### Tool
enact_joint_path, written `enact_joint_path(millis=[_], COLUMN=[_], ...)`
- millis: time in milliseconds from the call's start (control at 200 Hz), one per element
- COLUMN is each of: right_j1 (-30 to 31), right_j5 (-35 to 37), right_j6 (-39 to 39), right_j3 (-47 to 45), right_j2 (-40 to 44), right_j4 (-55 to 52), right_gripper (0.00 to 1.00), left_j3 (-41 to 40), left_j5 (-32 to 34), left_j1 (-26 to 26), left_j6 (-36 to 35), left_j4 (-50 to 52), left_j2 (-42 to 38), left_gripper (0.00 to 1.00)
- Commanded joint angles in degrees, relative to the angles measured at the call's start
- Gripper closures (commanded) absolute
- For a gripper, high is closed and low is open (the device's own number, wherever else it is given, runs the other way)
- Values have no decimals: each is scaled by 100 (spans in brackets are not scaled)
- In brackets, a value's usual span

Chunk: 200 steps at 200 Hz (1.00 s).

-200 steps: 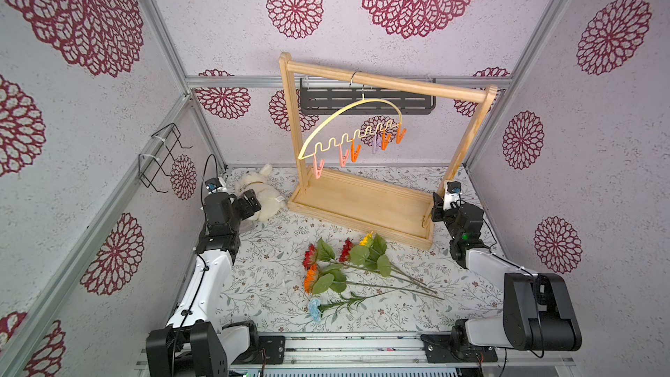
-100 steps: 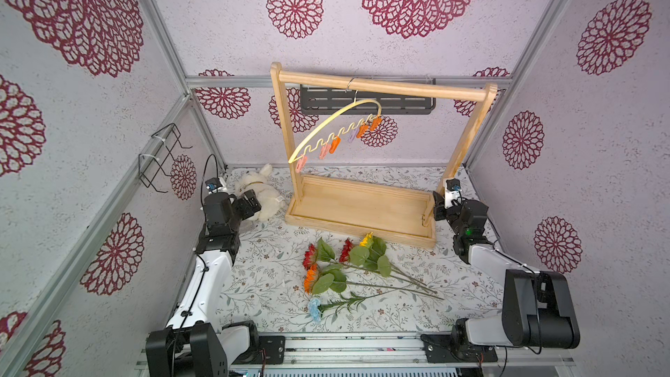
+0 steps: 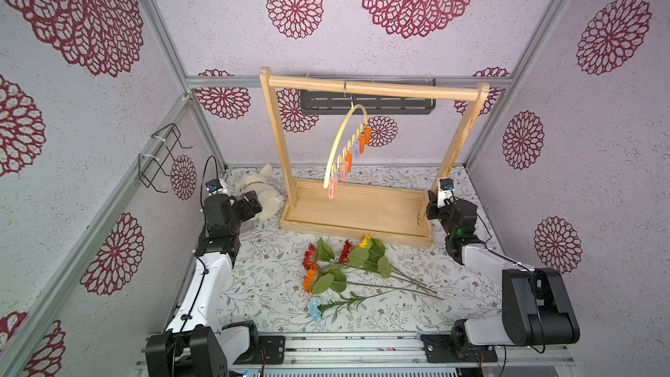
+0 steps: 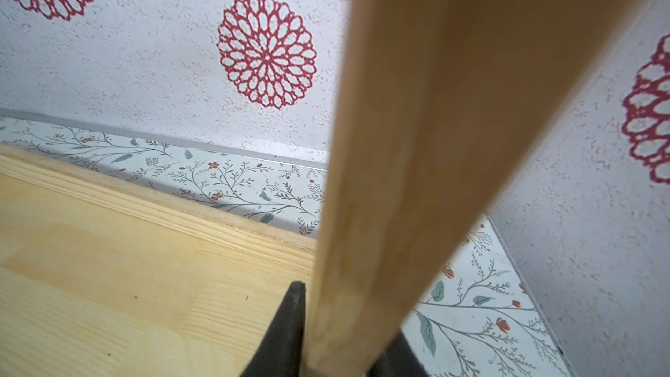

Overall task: Dry the flowers on a clothes hanger
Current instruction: Adjust the clothesline at the center of the board.

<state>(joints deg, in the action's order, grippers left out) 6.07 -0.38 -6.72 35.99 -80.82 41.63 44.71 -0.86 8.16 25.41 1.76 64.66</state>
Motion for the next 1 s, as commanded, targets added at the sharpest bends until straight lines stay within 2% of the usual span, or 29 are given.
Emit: enact_joint_path(millis=[0, 320, 595, 675, 726, 816, 921, 996], right_j1=[470, 867, 934, 929, 931, 905, 812, 763], right_j5=[-880, -517, -763, -726, -594, -425, -302, -261], right_j6=[-12, 539, 670, 778, 885, 916, 1035, 1076], right_j3=[-33, 54, 95, 29, -72, -312, -611, -798], right_j2=[-159, -395, -466, -328, -176, 246, 776, 1180], right_j4=[-54, 278, 302, 224, 131, -98, -434, -794], right_gripper=[83, 82, 77, 71, 59, 45, 37, 35], left_j3=[-76, -234, -528, -583, -603, -708, -796, -868], left_j5=[-70, 30, 35, -31, -96, -265, -274, -298], left_j1=[18, 15, 9, -36, -77, -217, -529, -634], left_j6=[66, 215, 504, 461, 436, 434, 351, 368], left_j4=[35, 141, 146, 247, 344, 533, 872, 1039], left_j2=[-143, -425, -728, -880, -985, -1209, -1404, -1515], left_gripper=[3, 3, 2, 2, 3, 2, 3, 3])
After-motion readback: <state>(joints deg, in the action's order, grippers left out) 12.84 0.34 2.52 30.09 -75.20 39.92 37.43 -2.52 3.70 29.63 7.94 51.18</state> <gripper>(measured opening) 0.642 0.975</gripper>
